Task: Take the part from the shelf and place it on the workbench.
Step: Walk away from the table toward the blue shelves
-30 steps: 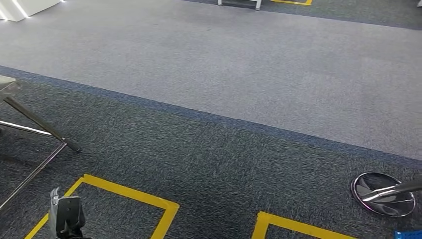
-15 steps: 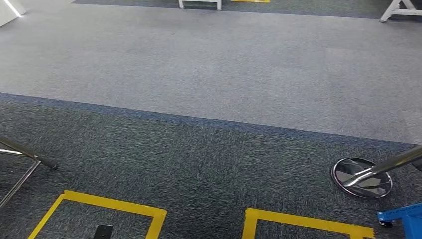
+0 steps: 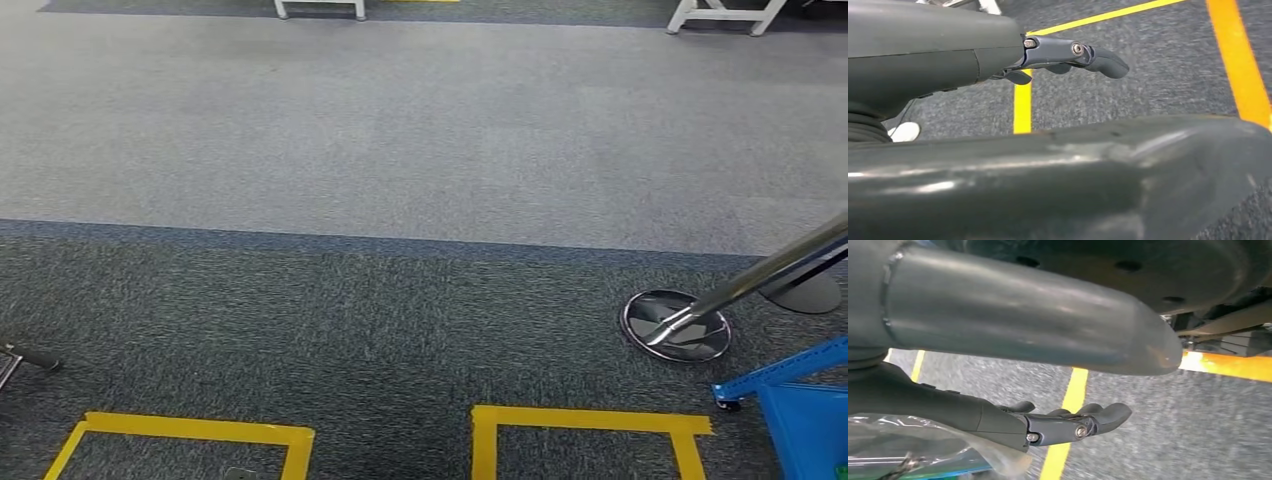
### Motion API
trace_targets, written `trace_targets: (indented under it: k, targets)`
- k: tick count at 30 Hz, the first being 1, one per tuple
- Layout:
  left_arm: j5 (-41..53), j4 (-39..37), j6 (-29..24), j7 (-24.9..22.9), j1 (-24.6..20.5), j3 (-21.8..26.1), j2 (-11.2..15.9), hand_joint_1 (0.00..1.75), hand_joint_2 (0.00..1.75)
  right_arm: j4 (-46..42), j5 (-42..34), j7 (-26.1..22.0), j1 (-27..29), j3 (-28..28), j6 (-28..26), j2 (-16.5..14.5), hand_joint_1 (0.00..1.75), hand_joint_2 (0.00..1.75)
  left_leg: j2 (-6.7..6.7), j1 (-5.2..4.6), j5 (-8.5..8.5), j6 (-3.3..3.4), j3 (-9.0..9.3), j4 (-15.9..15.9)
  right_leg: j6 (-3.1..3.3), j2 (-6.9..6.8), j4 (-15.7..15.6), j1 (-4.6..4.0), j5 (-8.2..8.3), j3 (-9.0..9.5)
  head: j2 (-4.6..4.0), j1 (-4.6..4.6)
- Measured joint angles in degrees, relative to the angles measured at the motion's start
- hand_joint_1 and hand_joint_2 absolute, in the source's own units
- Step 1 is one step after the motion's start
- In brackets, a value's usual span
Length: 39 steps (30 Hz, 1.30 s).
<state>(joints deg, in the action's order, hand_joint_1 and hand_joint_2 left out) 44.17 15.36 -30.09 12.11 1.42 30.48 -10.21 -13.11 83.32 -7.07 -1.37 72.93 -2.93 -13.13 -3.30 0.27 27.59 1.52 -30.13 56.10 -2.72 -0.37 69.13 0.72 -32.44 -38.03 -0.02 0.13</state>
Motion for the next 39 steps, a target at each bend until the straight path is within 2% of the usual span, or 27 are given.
trace_targets:
  k: [2,3,4,6,7,9,11,12,13,14,15,17,19,20,22,23,24,26,27,28,29,30,32,34,35,37,39]
  targets:
    - [0.32,-0.16,-0.20,-0.03,-0.12,-0.11,-0.06,0.00,0.00,0.00,0.04,0.05,-0.07,0.01,0.06,0.03,0.00,0.00,-0.98,-0.09,0.43,-0.58,0.09,0.39,0.07,-1.97,-8.15,0.07,3.01,4.73,0.00,0.04]
    - [0.50,-0.21,-0.27,-0.01,-0.15,-0.20,-0.06,0.00,0.00,0.00,0.08,0.04,-0.18,0.01,0.09,0.04,0.00,0.00,-1.40,-0.19,0.66,-0.92,0.13,0.61,0.37,-2.59,-10.70,0.02,3.69,6.24,0.00,-0.01]
    - [0.74,-0.23,-0.35,0.01,-0.22,-0.32,-0.05,0.00,0.00,0.00,0.11,-0.01,-0.26,0.01,0.12,0.04,0.00,0.00,-1.77,-0.31,0.81,-1.22,0.20,0.77,0.75,-2.84,-11.75,-0.08,3.80,6.87,0.00,-0.06]
    - [1.08,-0.27,-0.53,0.04,-0.44,-0.62,-0.04,0.00,0.00,0.00,0.15,-0.17,-0.21,0.01,0.14,0.04,0.00,0.00,-2.49,-0.28,0.99,-1.74,0.43,0.84,1.62,-1.88,-11.78,-0.23,3.85,6.71,0.00,-0.17]
    - [1.28,-0.27,-0.58,0.05,-0.58,-0.75,-0.05,0.00,0.00,0.00,0.16,-0.25,-0.16,0.01,0.14,0.04,0.00,0.00,-2.21,-0.14,1.37,-2.05,0.51,1.12,1.97,-1.47,-11.84,-0.22,3.91,6.72,0.00,-0.19]
    - [1.57,-0.32,-0.63,0.06,-0.73,-0.93,-0.06,0.00,0.00,-0.01,0.17,-0.31,-0.22,0.02,0.15,0.04,0.00,0.00,-0.09,0.15,3.87,-2.58,-0.68,4.52,2.67,-0.57,-12.01,-0.13,4.11,6.99,0.00,-0.44]
    - [1.82,-0.49,-0.67,0.05,-0.70,-0.97,-0.05,0.00,0.00,-0.02,0.18,-0.28,-0.41,0.03,0.16,0.04,0.00,0.00,2.21,0.27,7.75,-2.70,-3.91,12.18,3.11,0.55,-12.01,-0.25,4.20,6.92,0.00,-0.73]
    - [1.93,-0.60,-0.69,0.01,-0.65,-0.97,-0.04,0.00,0.00,-0.01,0.18,-0.24,-0.46,0.03,0.16,0.04,0.00,0.00,2.61,0.27,9.02,-2.66,-5.53,15.69,3.23,1.26,-12.00,-0.37,4.20,6.93,0.00,-0.75]
    - [2.05,-0.68,-0.72,-0.06,-0.59,-0.97,-0.04,0.00,0.00,-0.01,0.17,-0.15,-0.45,0.03,0.16,0.04,0.00,0.00,2.76,0.26,9.18,-2.56,-6.46,17.50,3.28,1.96,-11.98,-0.49,4.20,6.97,0.00,-0.78]
    - [2.20,-0.74,-0.72,-0.13,-0.57,-0.97,-0.04,0.00,0.00,-0.01,0.17,-0.02,-0.42,0.03,0.16,0.04,0.00,0.00,2.86,0.25,8.15,-2.37,-6.45,17.08,3.30,2.68,-11.96,-0.59,4.20,7.05,0.00,-0.79]
    - [2.35,-0.76,-0.72,-0.22,-0.58,-0.97,-0.04,0.00,0.00,0.00,0.17,0.14,-0.40,0.03,0.16,0.04,0.00,0.00,3.14,0.24,6.10,-2.12,-5.49,14.48,3.30,3.42,-11.95,-0.66,4.19,7.15,0.00,-0.78]
    - [2.69,-0.80,-0.72,-0.41,-0.62,-0.98,-0.03,0.00,0.00,0.00,0.17,0.43,-0.45,0.03,0.16,0.03,0.00,0.00,5.49,0.25,1.87,-1.53,-2.38,6.57,3.19,4.73,-11.90,-0.70,4.18,7.21,0.00,-0.75]
    - [3.01,-0.93,-0.78,-0.61,-0.67,-1.01,-0.02,0.00,0.00,0.00,0.16,0.56,-0.57,0.03,0.16,0.02,0.00,0.00,7.71,0.20,0.46,-1.26,-0.59,1.88,2.75,5.89,-11.77,-0.54,4.30,6.76,0.00,-0.79]
    - [3.17,-1.00,-0.79,-0.71,-0.69,-1.02,-0.02,0.00,0.00,0.00,0.15,0.60,-0.58,0.03,0.16,0.02,0.00,0.00,7.92,0.11,0.67,-1.21,-0.48,1.49,2.39,6.44,-11.78,-0.40,4.44,6.47,0.00,-0.81]
    - [3.45,-1.07,-0.81,-0.87,-0.72,-1.06,-0.04,0.00,0.00,0.00,0.15,0.63,-0.44,0.05,0.19,0.02,0.00,0.00,6.70,0.07,0.40,-0.86,-0.23,0.78,1.63,7.08,-11.77,-0.18,4.51,5.76,0.00,-0.85]
    - [3.56,-1.08,-0.81,-0.93,-0.74,-1.08,-0.09,0.00,0.00,0.00,0.15,0.66,-0.40,0.07,0.20,0.02,0.00,0.00,6.00,0.14,0.19,-0.55,0.00,0.33,1.36,6.27,-11.06,-0.22,3.95,5.20,0.00,-0.76]
    - [3.63,-1.09,-0.81,-0.96,-0.76,-1.09,-0.15,0.00,0.00,0.00,0.15,0.67,-0.43,0.09,0.20,0.02,0.00,0.00,5.23,0.23,-0.02,-0.25,0.21,-0.12,1.14,4.93,-9.28,-0.30,2.80,4.16,0.00,-0.64]
    - [3.70,-1.14,-0.81,-0.97,-0.74,-1.10,-0.28,0.00,0.00,0.00,0.14,0.66,-0.61,0.19,0.20,0.02,0.00,0.00,3.68,0.17,-0.13,0.08,0.36,-0.42,0.82,1.87,-2.59,-0.31,-0.71,0.87,0.00,-0.44]
    - [3.75,-1.17,-0.81,-1.00,-0.69,-1.10,-0.31,0.00,0.00,0.00,0.11,0.63,-0.66,0.26,0.20,0.02,0.00,0.00,2.86,0.12,-0.09,0.10,0.34,-0.40,0.61,1.19,1.05,-0.22,-2.14,-0.93,0.00,-0.43]
    - [3.87,-1.20,-0.81,-1.06,-0.67,-1.10,-0.32,0.00,0.00,0.00,0.09,0.60,-0.64,0.33,0.20,0.02,0.00,0.00,2.09,0.09,-0.03,0.10,0.35,-0.38,0.40,0.85,3.46,-0.10,-2.74,-2.09,0.00,-0.43]
    - [3.99,-1.21,-0.81,-1.12,-0.68,-1.11,-0.35,0.00,0.00,0.00,0.05,0.57,-0.58,0.40,0.20,0.02,0.00,0.00,1.39,0.10,0.04,0.04,0.38,-0.36,0.20,0.60,3.77,0.03,-2.23,-2.18,0.00,-0.43]
    - [4.13,-1.22,-0.82,-1.19,-0.70,-1.11,-0.40,0.00,0.00,0.00,0.03,0.56,-0.51,0.45,0.19,0.02,0.00,0.00,0.82,0.14,0.12,-0.07,0.44,-0.32,0.05,0.27,1.75,0.14,-0.72,-1.04,0.00,-0.42]
    - [4.36,-1.22,-0.86,-1.26,-0.75,-1.13,-0.50,0.00,0.00,0.00,0.01,0.55,-0.57,0.55,0.16,0.02,0.00,0.00,-0.16,0.11,0.47,-0.58,0.58,0.00,-0.10,-1.47,-6.25,0.19,2.77,3.37,0.00,-0.40]
    - [4.61,-1.22,-0.88,-1.32,-0.76,-1.13,-0.51,0.00,0.00,0.00,0.04,0.56,-0.80,0.66,0.16,0.01,0.00,0.00,-0.95,-0.13,0.92,-1.25,0.63,0.50,0.45,-2.67,-11.23,0.05,4.02,6.23,0.00,-0.51]
    - [4.71,-1.22,-0.88,-1.34,-0.79,-1.13,-0.50,0.00,0.00,0.00,0.06,0.60,-0.85,0.72,0.16,0.01,0.00,0.00,-1.30,-0.25,1.03,-1.53,0.67,0.64,0.85,-2.67,-11.67,-0.11,3.80,6.48,0.00,-0.57]
    - [4.84,-1.22,-0.91,-1.37,-0.87,-1.13,-0.52,0.00,0.00,0.00,0.09,0.68,-0.72,0.84,0.16,0.01,0.00,0.00,-1.69,-0.11,1.28,-2.08,0.91,0.80,1.68,-1.70,-11.63,-0.11,3.94,6.39,0.00,-0.65]
    - [5.08,-1.23,-0.94,-1.39,-0.89,-1.13,-0.55,0.00,0.00,0.00,0.07,0.73,-0.60,0.92,0.16,0.02,0.00,0.00,-0.05,0.16,3.08,-2.65,0.21,2.95,2.40,-0.88,-11.74,-0.01,4.13,6.46,0.00,-0.78]
